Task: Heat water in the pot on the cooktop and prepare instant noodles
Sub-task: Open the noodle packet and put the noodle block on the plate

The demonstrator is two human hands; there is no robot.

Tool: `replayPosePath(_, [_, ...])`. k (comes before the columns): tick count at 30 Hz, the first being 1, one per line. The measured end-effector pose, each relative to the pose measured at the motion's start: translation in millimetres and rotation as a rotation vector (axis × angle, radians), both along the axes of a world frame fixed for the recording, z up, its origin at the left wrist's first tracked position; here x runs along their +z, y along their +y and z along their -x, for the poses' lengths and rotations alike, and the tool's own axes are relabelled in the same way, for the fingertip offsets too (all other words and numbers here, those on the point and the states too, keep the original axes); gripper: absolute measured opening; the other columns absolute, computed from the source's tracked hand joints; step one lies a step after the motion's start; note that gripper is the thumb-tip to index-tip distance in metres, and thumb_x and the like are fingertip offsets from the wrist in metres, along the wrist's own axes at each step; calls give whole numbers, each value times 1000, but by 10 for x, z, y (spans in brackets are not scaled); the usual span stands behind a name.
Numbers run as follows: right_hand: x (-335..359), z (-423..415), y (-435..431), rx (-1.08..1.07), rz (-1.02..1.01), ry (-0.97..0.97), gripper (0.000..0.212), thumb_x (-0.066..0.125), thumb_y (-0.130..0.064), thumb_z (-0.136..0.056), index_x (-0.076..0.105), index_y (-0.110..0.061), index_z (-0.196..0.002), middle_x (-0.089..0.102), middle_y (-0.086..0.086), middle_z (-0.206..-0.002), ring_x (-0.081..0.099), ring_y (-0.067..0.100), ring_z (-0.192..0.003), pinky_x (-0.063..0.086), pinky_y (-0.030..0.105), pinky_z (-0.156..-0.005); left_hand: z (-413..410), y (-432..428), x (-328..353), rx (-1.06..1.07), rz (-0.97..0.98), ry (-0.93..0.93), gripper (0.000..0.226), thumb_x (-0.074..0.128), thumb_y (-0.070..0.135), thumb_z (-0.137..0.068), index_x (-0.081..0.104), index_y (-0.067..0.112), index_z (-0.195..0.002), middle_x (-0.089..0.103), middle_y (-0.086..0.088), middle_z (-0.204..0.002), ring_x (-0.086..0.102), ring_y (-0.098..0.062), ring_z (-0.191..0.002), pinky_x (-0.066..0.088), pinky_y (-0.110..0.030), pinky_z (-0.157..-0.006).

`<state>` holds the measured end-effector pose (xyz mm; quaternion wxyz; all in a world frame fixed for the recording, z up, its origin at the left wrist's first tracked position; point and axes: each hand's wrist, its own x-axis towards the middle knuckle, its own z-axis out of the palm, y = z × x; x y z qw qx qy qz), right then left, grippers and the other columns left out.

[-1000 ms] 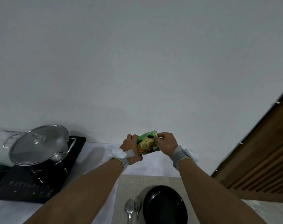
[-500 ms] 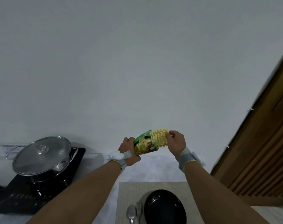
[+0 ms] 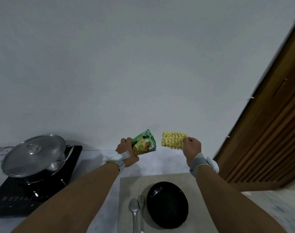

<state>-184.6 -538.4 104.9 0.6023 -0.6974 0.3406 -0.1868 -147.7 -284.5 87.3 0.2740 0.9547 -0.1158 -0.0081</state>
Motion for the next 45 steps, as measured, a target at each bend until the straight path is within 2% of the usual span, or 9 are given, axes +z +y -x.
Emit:
replayPosePath(3, [-232,118,-25,4,18,84,36,51,-26,-97,63,-3,-122,65,14,-117,59,33,-109,49,42,-96,19,6,-81,-9,-16,35,65,77,23,-70,45,6,-125,45,-17,-120,57,-38,-97,53,-44,-81])
replayPosePath(7, [-513,274,7,66,74,172,33,50,-24,-98,67,0,-113,65,12,-99,58,29,-93,51,43,-93,12,1,-115,-25,-17,48,68,78,24,-69,44,7,-126,44,-17,-119,58,-39,-96,54,-44,-79])
replayPosePath(11, [-844,479,71,120,108,296,34,50,-24,-98,67,0,-114,67,17,-109,62,34,-103,50,44,-97,-3,-14,-206,-44,-24,61,68,78,23,-68,44,8,-125,44,-16,-118,58,-37,-93,54,-43,-77])
replayPosePath(15, [-1131,664,139,209,157,431,31,47,-22,-98,69,0,-101,65,20,-103,61,36,-103,45,36,-86,-17,-48,-294,-47,-29,70,68,77,24,-68,44,9,-125,44,-16,-118,58,-37,-93,54,-43,-76])
replayPosePath(18, [-1311,803,207,229,162,503,36,46,-20,-100,65,4,-119,65,22,-122,59,40,-116,46,40,-97,-22,-59,-362,-53,-42,79,68,77,25,-68,44,9,-125,44,-15,-117,58,-36,-92,55,-43,-76])
replayPosePath(22, [-1475,947,261,274,192,610,39,43,-21,-102,58,3,-130,58,22,-134,54,38,-124,42,39,-105,-24,-68,-434,-57,-50,76,65,76,24,-67,45,10,-122,44,-13,-115,58,-34,-89,54,-40,-72])
replayPosePath(33, [-1711,1073,325,323,153,755,38,41,-20,-103,58,3,-129,60,21,-132,55,36,-123,43,35,-101,-21,-74,-612,-74,-67,96,68,76,28,-65,44,13,-122,44,-11,-112,59,-33,-87,56,-41,-72])
replayPosePath(40, [-1714,1060,349,304,97,834,42,40,-20,-103,55,9,-129,60,26,-129,58,40,-119,48,42,-102,-27,-130,-626,-98,-48,87,66,76,25,-66,45,11,-123,44,-13,-113,59,-34,-87,55,-42,-74])
replayPosePath(45, [-1624,1021,357,316,97,910,40,38,-14,-103,50,11,-131,55,24,-136,52,36,-127,42,35,-102,-17,-135,-606,-94,-43,73,67,76,23,-68,45,10,-125,44,-14,-115,59,-35,-90,55,-43,-76])
